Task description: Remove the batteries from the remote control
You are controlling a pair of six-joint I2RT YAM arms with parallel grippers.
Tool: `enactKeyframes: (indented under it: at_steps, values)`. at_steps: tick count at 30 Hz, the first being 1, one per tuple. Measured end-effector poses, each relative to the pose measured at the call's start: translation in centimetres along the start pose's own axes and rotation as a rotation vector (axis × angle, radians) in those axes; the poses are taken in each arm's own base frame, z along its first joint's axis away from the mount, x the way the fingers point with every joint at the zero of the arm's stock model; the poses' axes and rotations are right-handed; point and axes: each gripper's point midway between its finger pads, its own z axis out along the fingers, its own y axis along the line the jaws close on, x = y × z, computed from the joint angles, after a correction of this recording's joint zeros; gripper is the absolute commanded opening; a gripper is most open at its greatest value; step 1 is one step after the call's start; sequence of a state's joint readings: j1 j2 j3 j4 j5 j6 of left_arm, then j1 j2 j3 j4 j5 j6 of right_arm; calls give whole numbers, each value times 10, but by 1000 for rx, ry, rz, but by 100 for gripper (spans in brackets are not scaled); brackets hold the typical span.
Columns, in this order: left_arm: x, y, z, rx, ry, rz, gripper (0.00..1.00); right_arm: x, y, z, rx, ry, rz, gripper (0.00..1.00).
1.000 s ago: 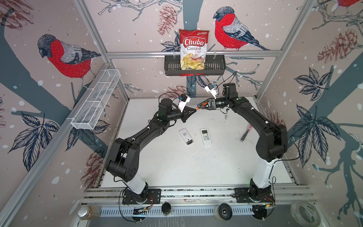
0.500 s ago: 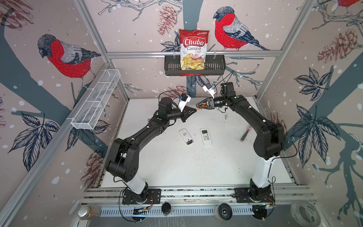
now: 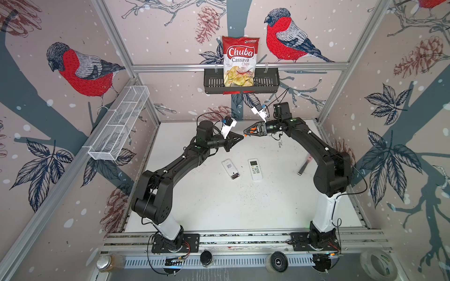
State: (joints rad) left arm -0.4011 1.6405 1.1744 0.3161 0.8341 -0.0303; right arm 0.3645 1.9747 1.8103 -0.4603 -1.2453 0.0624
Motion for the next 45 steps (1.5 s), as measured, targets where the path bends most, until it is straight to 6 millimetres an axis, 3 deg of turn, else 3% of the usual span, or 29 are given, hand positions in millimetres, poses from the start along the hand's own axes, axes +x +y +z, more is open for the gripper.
enactKeyframes:
  at_steps: [9,16,24,32,37,43,45]
  values:
    - [2,1,1,-1,29,-14,0,-9,-7,-8,32,19,-46,44]
    - [6,3,1,-3,45,-29,0,0,-12,-4,41,59,-38,34]
    - [10,3,2,16,52,-31,0,8,-13,2,35,82,-45,34]
    - [11,0,1,38,54,-27,0,10,-5,6,-16,85,-28,23]
    - [12,-1,1,44,55,-18,0,11,-3,6,-41,84,-11,10]
    - [13,0,1,42,59,-17,0,11,-3,6,-46,83,-7,6]
    - [14,0,1,39,58,-18,22,11,-3,5,-46,83,-4,5]
